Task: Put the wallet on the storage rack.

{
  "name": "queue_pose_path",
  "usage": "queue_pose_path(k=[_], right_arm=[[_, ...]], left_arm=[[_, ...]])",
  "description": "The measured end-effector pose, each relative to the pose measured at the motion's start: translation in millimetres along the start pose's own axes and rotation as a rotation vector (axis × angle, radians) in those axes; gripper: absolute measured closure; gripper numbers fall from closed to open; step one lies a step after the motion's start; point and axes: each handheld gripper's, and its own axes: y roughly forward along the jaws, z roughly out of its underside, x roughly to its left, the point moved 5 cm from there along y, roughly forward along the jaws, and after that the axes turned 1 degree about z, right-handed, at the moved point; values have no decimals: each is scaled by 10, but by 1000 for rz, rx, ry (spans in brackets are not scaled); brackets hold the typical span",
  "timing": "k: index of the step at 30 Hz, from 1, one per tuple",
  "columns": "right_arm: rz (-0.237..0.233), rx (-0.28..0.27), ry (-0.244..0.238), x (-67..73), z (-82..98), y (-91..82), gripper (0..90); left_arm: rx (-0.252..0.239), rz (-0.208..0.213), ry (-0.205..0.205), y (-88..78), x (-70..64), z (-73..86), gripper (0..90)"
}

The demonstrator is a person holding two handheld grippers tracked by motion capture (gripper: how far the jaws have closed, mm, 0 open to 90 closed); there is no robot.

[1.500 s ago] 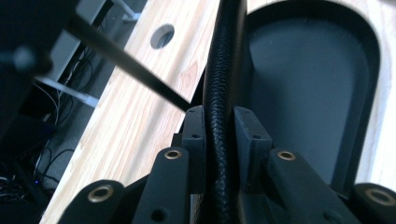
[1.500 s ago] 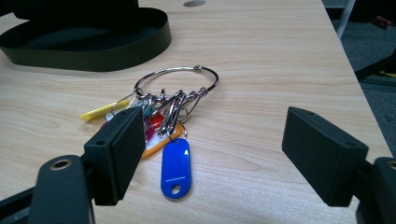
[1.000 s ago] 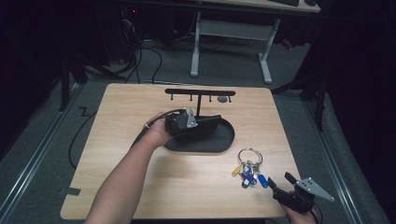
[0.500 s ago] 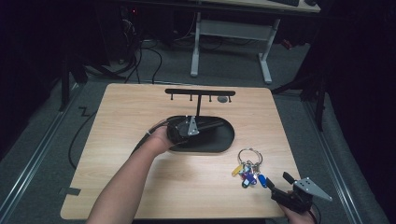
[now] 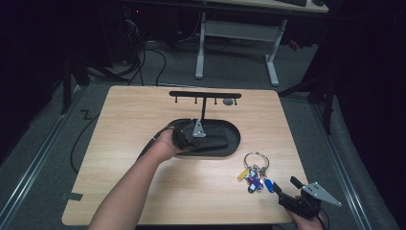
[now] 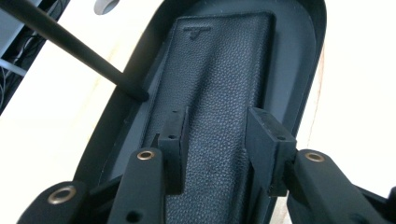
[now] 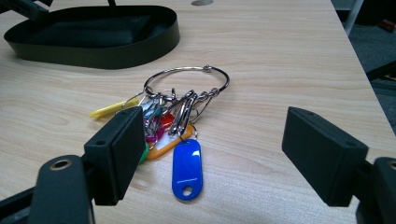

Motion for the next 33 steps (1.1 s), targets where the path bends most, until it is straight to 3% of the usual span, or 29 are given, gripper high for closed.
queue_pose_path(k=[9,13,18,25,31,33], right_arm=[[4,2,2,-10,-1,3,218],[1,7,-6,-5,4,6,218],[1,9,-9,-3,8,16,218],[-1,10,-9,8,12,20,218],[-5,10,-13,22,4,24,218],[-8,8,-16,28,0,27,218]], left_arm=[[-29,-5,-82,-159,-14,77,587],[-65,-18,-114,-232,-86,173,585],[-95,-24,-193,-319,-162,310,588],[-149,-31,-241,-506,-360,501,485],[-208,-28,-325,-672,-553,715,447],[-205,-33,-353,-734,-612,827,435]])
